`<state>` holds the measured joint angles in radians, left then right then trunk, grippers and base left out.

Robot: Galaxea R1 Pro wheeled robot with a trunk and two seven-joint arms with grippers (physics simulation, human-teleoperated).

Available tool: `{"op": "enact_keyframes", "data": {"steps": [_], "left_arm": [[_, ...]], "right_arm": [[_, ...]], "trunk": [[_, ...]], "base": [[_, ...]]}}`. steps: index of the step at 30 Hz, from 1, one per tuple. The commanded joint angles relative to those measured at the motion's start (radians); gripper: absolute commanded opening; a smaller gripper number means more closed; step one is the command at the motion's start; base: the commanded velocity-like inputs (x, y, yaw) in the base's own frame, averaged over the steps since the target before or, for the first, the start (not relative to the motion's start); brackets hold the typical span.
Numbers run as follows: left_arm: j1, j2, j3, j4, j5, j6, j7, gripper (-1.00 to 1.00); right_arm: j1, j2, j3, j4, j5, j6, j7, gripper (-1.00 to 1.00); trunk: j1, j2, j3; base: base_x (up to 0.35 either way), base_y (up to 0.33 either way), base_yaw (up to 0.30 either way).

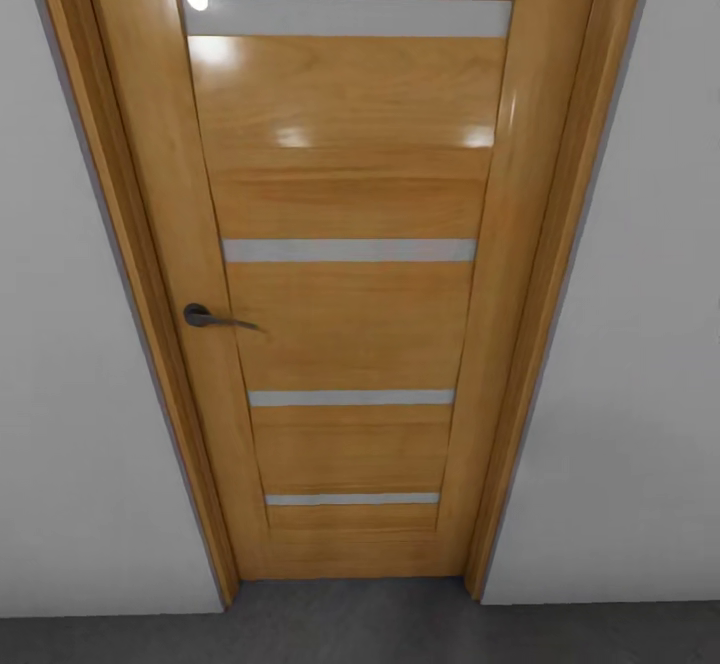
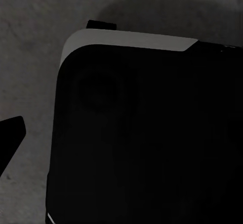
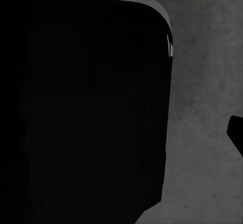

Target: Move the two storage containers from the living room to the garage. In the garage, place one container on the floor and stack the other container on top of it (either order is fine).

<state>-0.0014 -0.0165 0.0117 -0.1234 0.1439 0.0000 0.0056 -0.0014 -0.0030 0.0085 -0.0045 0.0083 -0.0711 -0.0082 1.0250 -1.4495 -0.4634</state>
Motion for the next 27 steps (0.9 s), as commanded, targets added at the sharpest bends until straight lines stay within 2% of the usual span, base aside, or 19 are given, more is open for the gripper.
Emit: {"op": "enact_keyframes", "data": {"steps": [1,27], "left_arm": [[0.000,0.000,0.001,-0.001,0.008,0.000,0.001,1.00],[0.000,0.001,0.001,0.001,0.009,-0.014,0.001,1.00]], "right_arm": [[0.000,0.000,0.001,0.000,0.001,-0.002,-0.001,1.00],[0.000,0.000,0.000,0.000,0.001,-0.002,-0.001,1.00]], "trunk": [[0.000,0.000,-0.001],[0.000,0.000,-0.001]], "base": [[0.000,0.000,-0.021],[0.000,0.000,0.005]]}}
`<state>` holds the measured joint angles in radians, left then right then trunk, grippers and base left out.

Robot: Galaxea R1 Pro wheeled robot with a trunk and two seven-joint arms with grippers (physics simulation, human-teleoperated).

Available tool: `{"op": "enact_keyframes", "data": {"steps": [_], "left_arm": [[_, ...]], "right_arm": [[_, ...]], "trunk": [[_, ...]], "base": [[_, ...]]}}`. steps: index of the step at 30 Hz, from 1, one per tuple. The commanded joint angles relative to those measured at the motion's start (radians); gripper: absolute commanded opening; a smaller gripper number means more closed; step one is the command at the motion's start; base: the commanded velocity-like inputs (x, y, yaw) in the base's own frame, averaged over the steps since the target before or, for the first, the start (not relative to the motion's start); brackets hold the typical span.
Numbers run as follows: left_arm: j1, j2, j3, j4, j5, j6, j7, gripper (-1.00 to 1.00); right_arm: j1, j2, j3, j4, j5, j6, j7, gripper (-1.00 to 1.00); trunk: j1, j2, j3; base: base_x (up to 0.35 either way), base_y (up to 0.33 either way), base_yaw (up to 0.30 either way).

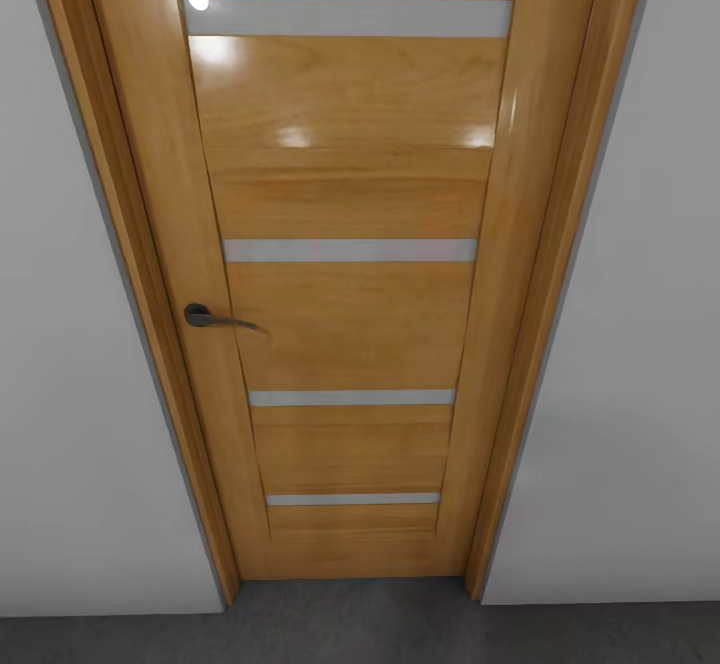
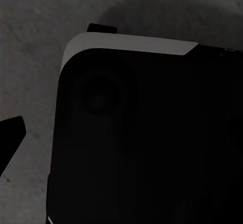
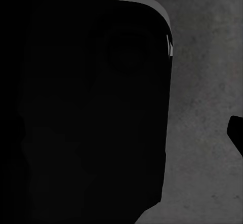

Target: Move the two storage containers from the living room to the garage. In the garage, place one container on the floor and stack the other container on top of it (either order is fine).

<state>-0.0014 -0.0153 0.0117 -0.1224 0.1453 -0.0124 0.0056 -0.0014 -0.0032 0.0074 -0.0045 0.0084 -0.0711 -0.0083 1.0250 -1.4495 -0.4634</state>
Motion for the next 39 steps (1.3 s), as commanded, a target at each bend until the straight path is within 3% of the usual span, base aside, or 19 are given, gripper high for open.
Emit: {"op": "enact_keyframes", "data": {"steps": [1,8,11,19,23,28,30,31,34,39], "left_arm": [[0.000,0.000,0.001,0.000,0.008,-0.001,0.001,1.00],[0.000,-0.002,0.001,0.000,0.008,-0.001,0.001,1.00],[0.000,-0.002,0.001,0.000,0.008,-0.001,0.001,1.00],[0.000,-0.004,0.001,0.000,0.007,-0.001,0.001,1.00],[0.000,-0.004,0.000,0.000,0.007,-0.001,0.001,1.00],[0.000,-0.003,0.001,0.000,0.008,-0.001,0.001,1.00],[0.000,-0.004,0.001,0.000,0.008,-0.001,0.001,1.00],[0.000,-0.004,0.001,0.000,0.007,-0.001,0.001,1.00],[0.000,-0.003,0.001,0.000,0.007,-0.003,0.001,1.00],[0.000,-0.003,0.001,-0.001,0.007,-0.007,0.000,1.00]], "right_arm": [[0.000,0.000,0.001,0.000,0.001,-0.003,-0.001,1.00],[0.000,-0.004,-0.004,-0.039,0.001,0.000,0.001,1.00],[0.000,0.003,-0.002,-0.213,0.007,0.036,0.003,1.00],[0.000,0.011,-0.004,-0.616,0.065,0.289,0.001,1.00],[-0.011,0.012,-0.003,-0.772,0.070,0.334,0.001,1.00],[-0.124,0.014,-0.003,-0.867,0.065,0.410,0.001,1.00],[-0.304,0.032,-0.004,-0.827,0.063,0.525,-0.002,1.00],[-0.333,0.051,-0.003,-0.822,0.066,0.539,-0.001,1.00],[-0.370,0.104,0.005,-0.826,0.102,0.559,0.002,1.00],[-0.381,0.129,0.058,-0.831,0.203,0.567,0.004,1.00]], "trunk": [[0.000,0.000,-0.001],[0.000,0.000,-0.001],[0.000,0.000,-0.001],[0.000,0.000,-0.001],[0.000,0.000,-0.001],[0.000,0.000,-0.001],[0.000,0.000,-0.001],[0.000,0.000,-0.001],[0.000,0.000,-0.001],[0.000,0.000,-0.001]], "base": [[0.000,0.000,0.002],[0.000,0.000,0.000],[0.000,0.000,0.000],[0.000,0.000,0.000],[0.000,0.000,0.000],[0.000,0.000,0.000],[0.000,0.000,0.000],[0.000,0.000,0.000],[0.000,0.000,0.000],[0.000,0.000,0.000]]}}
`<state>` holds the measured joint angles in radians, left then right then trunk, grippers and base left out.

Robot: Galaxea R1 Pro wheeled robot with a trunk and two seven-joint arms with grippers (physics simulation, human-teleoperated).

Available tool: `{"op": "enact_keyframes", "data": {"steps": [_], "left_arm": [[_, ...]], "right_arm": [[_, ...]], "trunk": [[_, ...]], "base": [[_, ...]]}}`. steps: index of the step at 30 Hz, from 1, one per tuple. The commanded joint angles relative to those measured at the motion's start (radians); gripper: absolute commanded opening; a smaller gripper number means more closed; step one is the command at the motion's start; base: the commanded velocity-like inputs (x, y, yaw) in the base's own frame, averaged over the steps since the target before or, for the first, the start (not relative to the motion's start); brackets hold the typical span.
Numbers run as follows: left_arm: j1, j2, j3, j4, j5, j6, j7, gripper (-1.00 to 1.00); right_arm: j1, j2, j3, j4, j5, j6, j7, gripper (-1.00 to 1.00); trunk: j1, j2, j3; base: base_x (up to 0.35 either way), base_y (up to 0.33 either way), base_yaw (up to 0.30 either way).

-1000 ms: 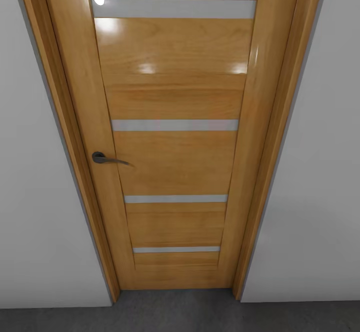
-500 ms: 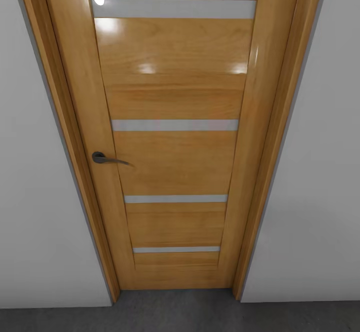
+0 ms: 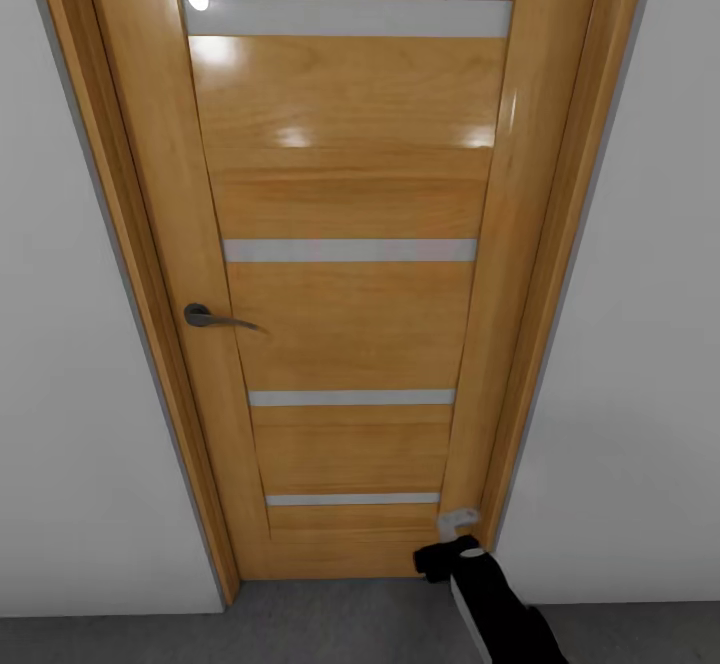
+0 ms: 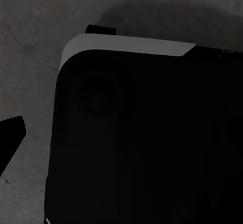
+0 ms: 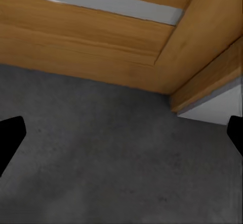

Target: Move the two storage containers from the living room to the garage. In the garage, place one container on the floor and stack the other container on top of it (either order is fine).

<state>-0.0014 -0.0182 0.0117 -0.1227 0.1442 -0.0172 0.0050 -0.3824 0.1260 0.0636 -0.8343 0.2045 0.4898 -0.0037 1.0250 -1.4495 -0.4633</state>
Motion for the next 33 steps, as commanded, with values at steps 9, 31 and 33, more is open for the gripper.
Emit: {"op": "enact_keyframes", "data": {"steps": [9,31,33], "left_arm": [[0.000,0.000,0.001,-0.001,0.007,-0.003,0.000,1.00],[0.000,-0.002,0.001,-0.003,0.006,-0.003,0.000,1.00],[0.000,-0.002,0.001,-0.003,0.006,-0.003,0.000,1.00]], "right_arm": [[-0.003,0.005,0.019,0.002,0.035,0.010,0.002,1.00],[-0.378,0.048,0.303,-0.089,-0.081,-0.013,0.007,1.00],[-0.395,0.048,0.334,-0.088,-0.111,-0.023,0.007,1.00]], "trunk": [[0.000,-0.001,-0.001],[0.000,-0.001,-0.001],[0.000,-0.001,-0.001]], "base": [[0.000,0.000,0.000],[0.000,0.000,0.000],[0.000,0.000,0.000]]}}
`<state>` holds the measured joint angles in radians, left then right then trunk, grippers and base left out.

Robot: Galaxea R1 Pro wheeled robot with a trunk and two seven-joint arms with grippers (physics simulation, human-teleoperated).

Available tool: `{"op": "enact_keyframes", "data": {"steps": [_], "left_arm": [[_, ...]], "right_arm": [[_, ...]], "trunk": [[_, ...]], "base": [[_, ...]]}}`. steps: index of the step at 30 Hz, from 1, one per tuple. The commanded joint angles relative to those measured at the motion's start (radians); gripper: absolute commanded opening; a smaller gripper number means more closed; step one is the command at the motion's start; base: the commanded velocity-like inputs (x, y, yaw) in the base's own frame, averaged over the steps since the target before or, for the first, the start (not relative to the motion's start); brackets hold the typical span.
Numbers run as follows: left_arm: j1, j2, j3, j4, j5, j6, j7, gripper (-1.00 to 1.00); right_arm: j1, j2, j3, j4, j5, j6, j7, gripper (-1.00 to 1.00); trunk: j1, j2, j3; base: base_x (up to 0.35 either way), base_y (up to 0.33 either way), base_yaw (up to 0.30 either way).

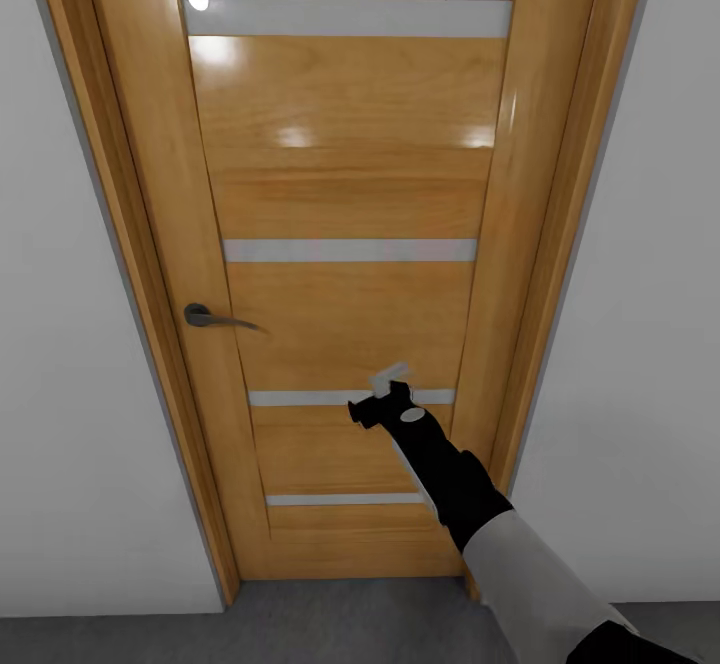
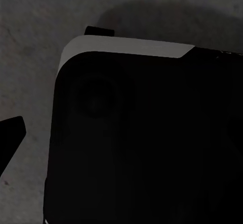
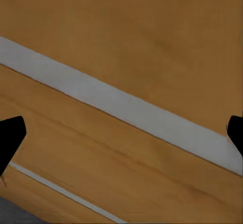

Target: Move the two storage containers from the living room to the garage. In the garage, place one container on the floor and stack the other container on top of it (either order is fine).

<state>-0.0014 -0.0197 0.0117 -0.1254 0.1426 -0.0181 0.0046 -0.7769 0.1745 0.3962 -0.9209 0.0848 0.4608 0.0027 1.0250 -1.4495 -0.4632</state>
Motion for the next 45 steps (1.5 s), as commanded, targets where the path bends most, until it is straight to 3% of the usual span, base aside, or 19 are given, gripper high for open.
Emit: {"op": "enact_keyframes", "data": {"steps": [1,5,9,21,33,45], "left_arm": [[0.000,0.000,0.001,0.000,0.008,-0.002,0.000,1.00],[0.000,0.000,0.000,0.000,0.007,-0.002,0.000,1.00],[0.000,0.000,-0.001,0.000,0.006,-0.002,0.000,1.00],[0.000,-0.001,0.001,-0.003,0.007,-0.002,0.000,1.00],[0.000,0.001,0.000,0.000,0.011,0.000,0.001,1.00],[0.000,0.001,0.001,0.000,0.011,0.000,0.000,1.00]], "right_arm": [[-0.005,0.000,0.013,-0.001,0.001,0.000,0.000,1.00],[-0.016,0.000,0.078,-0.012,-0.021,-0.041,-0.006,1.00],[-0.018,0.000,0.101,-0.016,-0.026,-0.067,-0.010,1.00],[-0.019,0.000,0.126,-0.009,-0.028,-0.087,-0.012,1.00],[-0.019,0.000,0.129,-0.012,-0.026,-0.092,-0.049,1.00],[-0.019,0.000,0.207,-0.015,-0.023,-0.093,-0.077,1.00]], "trunk": [[0.000,-0.001,-0.001],[0.000,-0.001,-0.001],[0.000,-0.001,-0.001],[0.000,-0.001,-0.001],[0.000,-0.001,-0.001],[0.000,-0.001,-0.001]], "base": [[0.000,0.000,0.000],[0.000,0.000,0.000],[0.000,0.000,0.000],[0.007,0.000,0.000],[0.254,0.000,0.000],[0.322,0.000,0.000]]}}
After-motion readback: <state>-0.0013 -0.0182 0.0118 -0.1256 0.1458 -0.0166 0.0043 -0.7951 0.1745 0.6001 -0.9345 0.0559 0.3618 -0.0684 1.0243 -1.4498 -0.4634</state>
